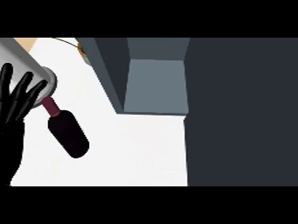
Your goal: Pick up the wine, place it into the cabinet and close the cabinet
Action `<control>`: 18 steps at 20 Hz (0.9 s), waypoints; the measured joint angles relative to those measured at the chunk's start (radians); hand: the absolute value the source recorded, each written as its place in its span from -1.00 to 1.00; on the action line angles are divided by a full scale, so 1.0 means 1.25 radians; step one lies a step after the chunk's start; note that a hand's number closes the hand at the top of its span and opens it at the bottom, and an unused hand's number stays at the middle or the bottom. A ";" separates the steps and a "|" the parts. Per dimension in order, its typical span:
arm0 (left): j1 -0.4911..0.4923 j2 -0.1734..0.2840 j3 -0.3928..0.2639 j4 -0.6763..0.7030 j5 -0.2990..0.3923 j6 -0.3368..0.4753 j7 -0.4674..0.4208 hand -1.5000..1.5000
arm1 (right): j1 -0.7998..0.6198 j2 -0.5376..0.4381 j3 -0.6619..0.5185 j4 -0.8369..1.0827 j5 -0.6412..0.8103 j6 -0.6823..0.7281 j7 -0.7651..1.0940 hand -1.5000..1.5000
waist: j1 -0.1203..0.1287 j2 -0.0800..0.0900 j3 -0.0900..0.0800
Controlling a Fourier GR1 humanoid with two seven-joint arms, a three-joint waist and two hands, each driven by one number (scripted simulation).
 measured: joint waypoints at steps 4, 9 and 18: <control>-0.045 0.038 0.036 0.067 0.119 -0.089 0.008 -1.00 | 0.024 -0.006 0.005 -0.013 0.002 0.013 -0.016 -1.00 | -0.021 0.006 0.013; -0.078 0.046 0.024 0.197 0.325 -0.211 0.092 -1.00 | 0.050 -0.019 0.057 -0.019 -0.047 0.077 0.021 -1.00 | -0.050 0.018 0.016; -0.225 0.140 0.115 0.383 0.690 -0.303 0.341 -1.00 | 0.136 -0.073 0.052 -0.124 -0.181 0.157 0.138 -1.00 | -0.039 0.009 0.021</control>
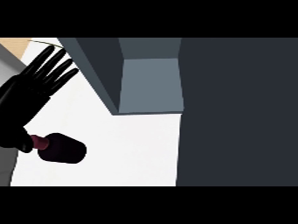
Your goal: Pick up the wine, place it into the cabinet and close the cabinet
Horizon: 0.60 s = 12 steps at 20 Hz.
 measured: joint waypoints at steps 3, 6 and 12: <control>-0.047 0.016 0.015 0.024 0.050 0.010 0.051 -1.00 | 0.004 -0.005 -0.017 -0.020 -0.022 0.007 0.027 -1.00 | 0.009 -0.002 0.000; -0.079 0.023 0.022 0.035 0.070 0.027 0.081 -1.00 | -0.014 -0.020 -0.053 -0.052 -0.064 0.003 0.085 -1.00 | 0.014 -0.002 0.000; -0.077 0.022 0.031 0.028 0.077 0.027 0.104 -1.00 | -0.039 -0.020 -0.084 -0.060 -0.089 0.015 0.130 -1.00 | 0.018 -0.003 0.001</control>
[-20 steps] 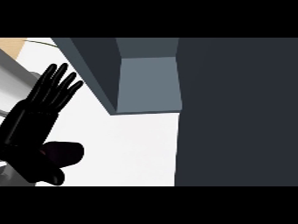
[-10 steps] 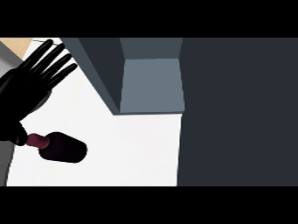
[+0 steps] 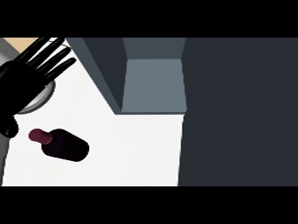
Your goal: Pick up the wine, place it into the cabinet and close the cabinet
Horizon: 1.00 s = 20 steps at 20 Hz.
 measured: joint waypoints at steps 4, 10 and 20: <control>0.000 0.003 0.009 -0.011 0.008 0.004 0.015 -1.00 | -0.010 0.004 -0.008 -0.020 -0.009 -0.001 0.032 -1.00 | 0.001 0.000 0.000; 0.020 0.006 0.019 -0.022 -0.001 -0.003 0.021 -1.00 | -0.014 0.011 -0.027 -0.019 -0.014 0.013 0.045 -1.00 | 0.001 0.000 0.000; 0.062 0.035 0.055 0.018 -0.040 -0.061 0.010 -1.00 | 0.003 0.040 -0.007 -0.026 0.008 0.030 0.042 -1.00 | 0.000 0.000 0.000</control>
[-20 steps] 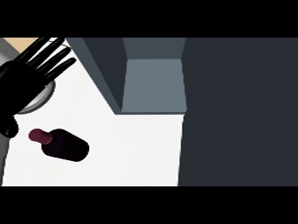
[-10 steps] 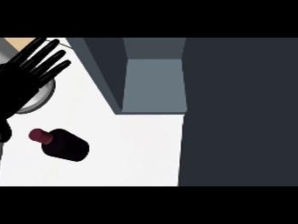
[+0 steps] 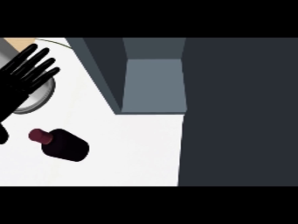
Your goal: Pick up the wine, place it into the cabinet and close the cabinet
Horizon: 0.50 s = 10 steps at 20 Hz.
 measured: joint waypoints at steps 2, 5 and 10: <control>-0.006 0.006 0.008 0.034 -0.013 -0.019 -0.011 -1.00 | -0.008 -0.003 -0.012 0.001 -0.001 0.000 0.009 -1.00 | 0.000 0.000 0.000; -0.003 0.016 0.024 0.077 -0.028 -0.061 -0.033 -1.00 | -0.010 0.008 -0.005 0.007 0.005 0.003 0.004 -1.00 | 0.000 0.000 0.000; 0.008 0.029 0.038 0.135 -0.050 -0.118 -0.056 -1.00 | -0.015 0.017 -0.012 0.007 0.005 0.009 0.005 -1.00 | 0.000 0.000 0.000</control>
